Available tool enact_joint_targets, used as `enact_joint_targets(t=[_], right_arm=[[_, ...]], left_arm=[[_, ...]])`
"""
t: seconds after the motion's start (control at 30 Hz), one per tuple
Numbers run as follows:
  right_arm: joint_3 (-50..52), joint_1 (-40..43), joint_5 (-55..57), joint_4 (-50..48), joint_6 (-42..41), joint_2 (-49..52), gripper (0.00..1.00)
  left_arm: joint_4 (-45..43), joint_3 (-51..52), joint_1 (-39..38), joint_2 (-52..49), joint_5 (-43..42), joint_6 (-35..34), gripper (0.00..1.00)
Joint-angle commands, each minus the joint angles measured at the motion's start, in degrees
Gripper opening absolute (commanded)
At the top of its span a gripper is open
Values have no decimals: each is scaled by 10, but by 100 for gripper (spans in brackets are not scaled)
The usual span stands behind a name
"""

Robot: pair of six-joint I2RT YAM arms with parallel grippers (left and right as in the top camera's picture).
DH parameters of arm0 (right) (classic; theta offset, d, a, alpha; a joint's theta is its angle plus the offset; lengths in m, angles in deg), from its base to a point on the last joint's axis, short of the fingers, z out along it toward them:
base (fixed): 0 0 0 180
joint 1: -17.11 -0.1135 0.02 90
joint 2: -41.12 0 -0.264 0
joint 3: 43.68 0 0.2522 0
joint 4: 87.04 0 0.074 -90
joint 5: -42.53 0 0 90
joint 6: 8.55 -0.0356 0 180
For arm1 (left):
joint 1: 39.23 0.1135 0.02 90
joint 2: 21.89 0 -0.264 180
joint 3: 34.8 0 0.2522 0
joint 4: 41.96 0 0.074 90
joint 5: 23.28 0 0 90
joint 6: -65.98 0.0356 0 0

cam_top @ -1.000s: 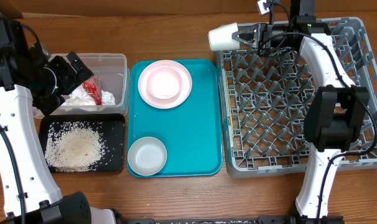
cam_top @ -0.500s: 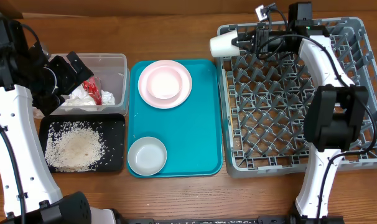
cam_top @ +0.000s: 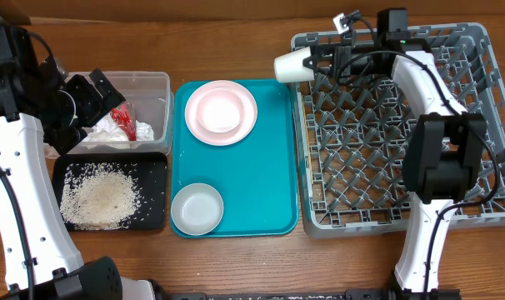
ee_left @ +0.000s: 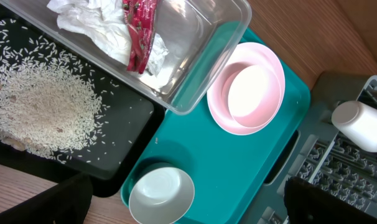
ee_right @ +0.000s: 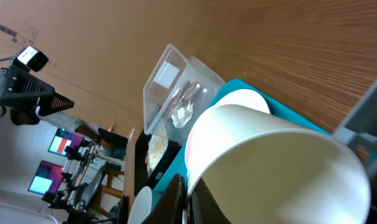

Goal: Sort waste into correct bins and load items into the dishwasher
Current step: 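Lower the pale cup into the rack's back-left corner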

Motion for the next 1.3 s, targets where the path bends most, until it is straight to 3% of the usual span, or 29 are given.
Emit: enact_joint_targets(t=[0.0,0.2,0.37,0.7,1.27], right_arm=[[4,-3,0,-3,4,2,4],[4,5,2,6,3,2,4],[4,12,60,35,4,2,11],[4,13,155,73,4,2,11],[3,19,159,124,4,-1,4]], left_arm=[[-1,-7,2,1,-4,10,100],[-1,-7,2,1,-4,10,100],[-1,-7,2,1,-4,10,100],[-1,-7,2,1,-4,10,100],[-1,-7,2,1,-4,10,100]])
